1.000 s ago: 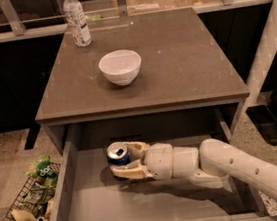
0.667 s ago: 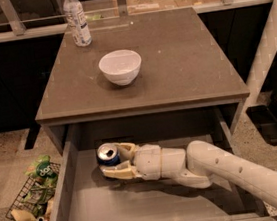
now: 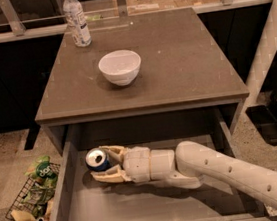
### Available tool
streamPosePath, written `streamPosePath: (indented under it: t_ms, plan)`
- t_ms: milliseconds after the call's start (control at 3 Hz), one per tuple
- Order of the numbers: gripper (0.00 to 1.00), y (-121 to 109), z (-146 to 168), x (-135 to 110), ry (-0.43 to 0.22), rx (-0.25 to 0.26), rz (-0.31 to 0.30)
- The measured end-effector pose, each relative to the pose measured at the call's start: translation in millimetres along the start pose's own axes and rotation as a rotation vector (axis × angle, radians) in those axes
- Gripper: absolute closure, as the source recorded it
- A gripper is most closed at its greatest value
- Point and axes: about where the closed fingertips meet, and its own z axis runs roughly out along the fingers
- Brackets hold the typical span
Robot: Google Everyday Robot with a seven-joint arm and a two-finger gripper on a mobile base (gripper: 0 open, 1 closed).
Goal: Place pepsi can into top drawer
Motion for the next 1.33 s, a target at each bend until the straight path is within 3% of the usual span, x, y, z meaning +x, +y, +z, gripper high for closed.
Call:
streamPosePath:
  t_ms: [333, 667, 1000, 1333]
  plan:
    - [1.00, 8.8, 5.8, 4.2, 0.045, -0.014, -0.054]
    - [1.00, 11.8, 8.9, 20.1, 0.069, -0.040, -0.023]
    - [0.97, 15.2, 16.1, 40.7, 0.069, -0.091, 0.061]
    - [0.75, 14.7, 16.1, 37.2, 0.069, -0.091, 0.061]
